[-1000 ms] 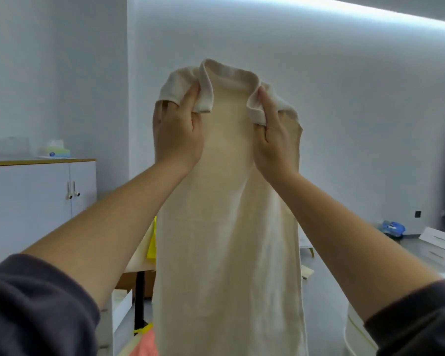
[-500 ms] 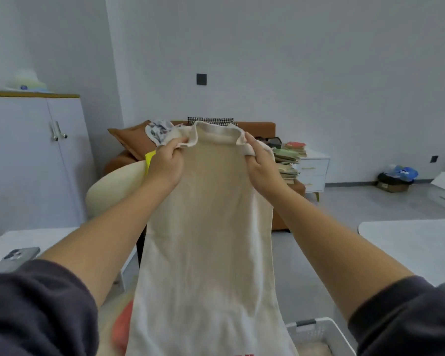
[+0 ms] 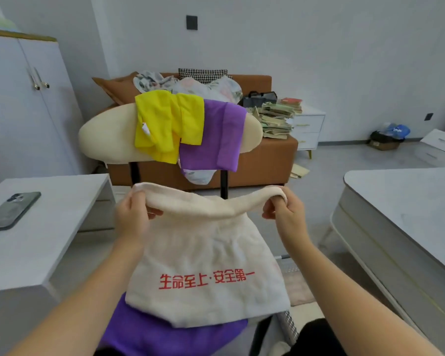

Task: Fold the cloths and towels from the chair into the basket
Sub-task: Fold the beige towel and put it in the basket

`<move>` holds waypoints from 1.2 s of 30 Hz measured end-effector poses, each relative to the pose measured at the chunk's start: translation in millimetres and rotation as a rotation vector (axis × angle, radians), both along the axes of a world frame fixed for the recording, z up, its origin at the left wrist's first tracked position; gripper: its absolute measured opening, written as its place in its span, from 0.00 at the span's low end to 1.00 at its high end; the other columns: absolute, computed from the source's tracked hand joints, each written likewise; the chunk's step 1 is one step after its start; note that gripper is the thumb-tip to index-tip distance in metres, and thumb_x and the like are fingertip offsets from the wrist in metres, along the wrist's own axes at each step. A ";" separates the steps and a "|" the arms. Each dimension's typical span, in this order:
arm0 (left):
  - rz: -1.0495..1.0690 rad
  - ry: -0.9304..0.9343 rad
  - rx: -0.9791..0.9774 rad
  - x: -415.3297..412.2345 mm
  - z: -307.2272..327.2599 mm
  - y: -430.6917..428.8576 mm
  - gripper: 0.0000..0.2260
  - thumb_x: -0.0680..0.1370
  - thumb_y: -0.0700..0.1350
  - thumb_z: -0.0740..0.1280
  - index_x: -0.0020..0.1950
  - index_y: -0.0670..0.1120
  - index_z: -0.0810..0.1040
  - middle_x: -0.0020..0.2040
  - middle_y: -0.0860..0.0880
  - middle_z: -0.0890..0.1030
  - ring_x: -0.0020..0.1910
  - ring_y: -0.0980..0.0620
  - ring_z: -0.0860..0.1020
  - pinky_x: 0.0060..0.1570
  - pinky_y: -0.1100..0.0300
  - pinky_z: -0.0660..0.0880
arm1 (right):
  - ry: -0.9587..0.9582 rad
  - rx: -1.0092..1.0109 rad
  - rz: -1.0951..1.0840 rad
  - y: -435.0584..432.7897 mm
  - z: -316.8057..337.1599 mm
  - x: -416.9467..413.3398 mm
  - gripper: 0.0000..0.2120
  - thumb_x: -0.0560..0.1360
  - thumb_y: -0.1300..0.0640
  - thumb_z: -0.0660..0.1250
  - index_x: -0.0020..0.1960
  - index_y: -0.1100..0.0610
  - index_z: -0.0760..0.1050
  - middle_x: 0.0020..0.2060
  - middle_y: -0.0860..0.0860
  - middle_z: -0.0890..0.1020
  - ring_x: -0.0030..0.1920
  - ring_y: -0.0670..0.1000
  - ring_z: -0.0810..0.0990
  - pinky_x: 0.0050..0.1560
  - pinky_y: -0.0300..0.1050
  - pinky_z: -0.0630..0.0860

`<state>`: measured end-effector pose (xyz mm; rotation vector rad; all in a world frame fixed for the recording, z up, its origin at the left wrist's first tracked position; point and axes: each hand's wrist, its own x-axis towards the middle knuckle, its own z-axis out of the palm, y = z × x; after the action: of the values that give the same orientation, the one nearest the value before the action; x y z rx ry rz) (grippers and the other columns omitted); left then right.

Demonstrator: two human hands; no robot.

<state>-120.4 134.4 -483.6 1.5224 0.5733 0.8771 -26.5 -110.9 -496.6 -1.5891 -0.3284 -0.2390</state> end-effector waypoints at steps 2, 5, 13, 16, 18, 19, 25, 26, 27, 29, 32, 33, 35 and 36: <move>-0.009 0.019 0.004 -20.9 -5.7 0.1 0.13 0.79 0.39 0.55 0.38 0.44 0.76 0.34 0.43 0.76 0.31 0.51 0.77 0.36 0.54 0.75 | 0.033 0.001 -0.030 -16.4 -10.6 -13.4 0.13 0.77 0.68 0.58 0.43 0.56 0.78 0.29 0.54 0.75 0.29 0.45 0.74 0.32 0.42 0.76; -0.039 0.181 0.115 -42.1 -21.2 3.6 0.13 0.78 0.39 0.55 0.37 0.40 0.75 0.31 0.41 0.76 0.31 0.43 0.75 0.33 0.54 0.73 | 0.170 -0.042 0.003 -34.4 -27.3 -31.7 0.06 0.76 0.66 0.62 0.45 0.62 0.77 0.29 0.55 0.75 0.31 0.48 0.74 0.34 0.42 0.77; -0.334 1.070 0.482 -57.0 -42.6 -5.5 0.13 0.82 0.42 0.52 0.56 0.41 0.74 0.55 0.39 0.76 0.51 0.44 0.76 0.47 0.57 0.70 | 0.712 -0.402 0.119 -47.3 -65.5 -48.9 0.04 0.75 0.62 0.60 0.47 0.57 0.73 0.36 0.50 0.80 0.38 0.49 0.80 0.45 0.47 0.67; -0.267 1.313 0.622 -60.0 -36.6 -13.1 0.23 0.78 0.51 0.57 0.71 0.43 0.64 0.70 0.42 0.66 0.67 0.43 0.66 0.65 0.52 0.65 | 0.770 -0.439 0.167 -48.0 -64.0 -50.5 0.05 0.75 0.60 0.61 0.48 0.56 0.75 0.37 0.50 0.81 0.39 0.50 0.79 0.47 0.49 0.69; -0.300 1.468 0.779 -61.2 -29.0 -25.9 0.28 0.77 0.56 0.55 0.75 0.45 0.57 0.74 0.45 0.59 0.73 0.44 0.57 0.70 0.50 0.58 | 0.798 -0.455 0.194 -49.8 -63.7 -49.4 0.05 0.75 0.59 0.61 0.47 0.55 0.76 0.38 0.50 0.81 0.38 0.50 0.78 0.49 0.49 0.70; -0.330 1.520 0.888 -59.4 -29.5 -32.2 0.28 0.78 0.57 0.53 0.75 0.46 0.56 0.76 0.45 0.56 0.75 0.44 0.52 0.72 0.49 0.54 | 0.809 -0.471 0.203 -50.5 -63.9 -48.8 0.05 0.75 0.58 0.61 0.47 0.54 0.76 0.38 0.49 0.81 0.38 0.50 0.77 0.48 0.48 0.70; -0.639 1.131 1.247 -30.7 -53.9 -66.4 0.17 0.77 0.54 0.55 0.63 0.48 0.68 0.63 0.49 0.70 0.62 0.49 0.68 0.63 0.49 0.62 | 0.865 -0.441 0.316 -52.8 -69.0 -45.3 0.05 0.75 0.56 0.62 0.46 0.50 0.76 0.33 0.45 0.81 0.34 0.47 0.74 0.37 0.41 0.67; -0.730 1.044 1.216 -26.4 -58.6 -74.4 0.18 0.78 0.54 0.55 0.65 0.49 0.68 0.64 0.50 0.71 0.61 0.50 0.69 0.62 0.51 0.64 | 0.860 -0.438 0.318 -53.3 -70.3 -43.4 0.05 0.75 0.57 0.62 0.46 0.51 0.76 0.33 0.46 0.81 0.33 0.47 0.72 0.35 0.39 0.66; -0.801 0.968 1.170 -21.8 -63.7 -81.8 0.19 0.78 0.55 0.56 0.67 0.49 0.67 0.65 0.52 0.70 0.62 0.51 0.70 0.62 0.53 0.65 | 0.846 -0.436 0.315 -54.0 -71.0 -41.8 0.05 0.75 0.57 0.62 0.45 0.51 0.76 0.34 0.46 0.81 0.32 0.47 0.70 0.33 0.38 0.65; -0.875 0.845 1.075 -14.0 -72.0 -94.2 0.23 0.77 0.61 0.58 0.68 0.51 0.67 0.65 0.54 0.71 0.62 0.54 0.71 0.61 0.54 0.67 | 0.807 -0.378 0.322 -54.1 -72.5 -38.1 0.06 0.75 0.59 0.62 0.46 0.55 0.77 0.34 0.49 0.80 0.30 0.48 0.68 0.29 0.37 0.62; -0.879 0.719 0.890 -2.7 -82.6 -105.8 0.25 0.74 0.63 0.63 0.67 0.54 0.66 0.62 0.56 0.74 0.60 0.57 0.73 0.55 0.60 0.71 | 0.704 -0.232 0.337 -48.2 -70.6 -30.2 0.06 0.75 0.65 0.61 0.45 0.60 0.77 0.34 0.52 0.80 0.29 0.47 0.70 0.31 0.37 0.67; -0.874 0.693 0.828 1.4 -85.3 -107.8 0.23 0.74 0.62 0.64 0.65 0.54 0.67 0.59 0.56 0.76 0.58 0.56 0.74 0.50 0.62 0.71 | 0.665 -0.189 0.343 -44.5 -68.1 -27.5 0.06 0.75 0.66 0.61 0.45 0.61 0.77 0.35 0.53 0.80 0.30 0.46 0.73 0.33 0.38 0.70; -0.820 0.620 0.687 11.6 -88.5 -108.6 0.10 0.75 0.53 0.66 0.54 0.53 0.72 0.47 0.57 0.78 0.49 0.54 0.77 0.39 0.68 0.68 | 0.614 -0.098 0.374 -34.3 -63.4 -20.2 0.06 0.75 0.67 0.61 0.46 0.62 0.76 0.36 0.53 0.81 0.34 0.47 0.78 0.38 0.40 0.74; -0.783 0.592 0.623 17.7 -89.5 -106.4 0.04 0.75 0.47 0.65 0.49 0.52 0.73 0.42 0.56 0.78 0.46 0.53 0.77 0.35 0.70 0.67 | 0.603 -0.066 0.394 -28.3 -62.1 -16.1 0.06 0.75 0.67 0.61 0.47 0.62 0.77 0.36 0.53 0.81 0.36 0.47 0.80 0.41 0.42 0.76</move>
<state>-102.7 28.0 -573.0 2.3588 0.0534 -0.0446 -42.5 -139.2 -558.7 -1.5452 -0.1700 0.5507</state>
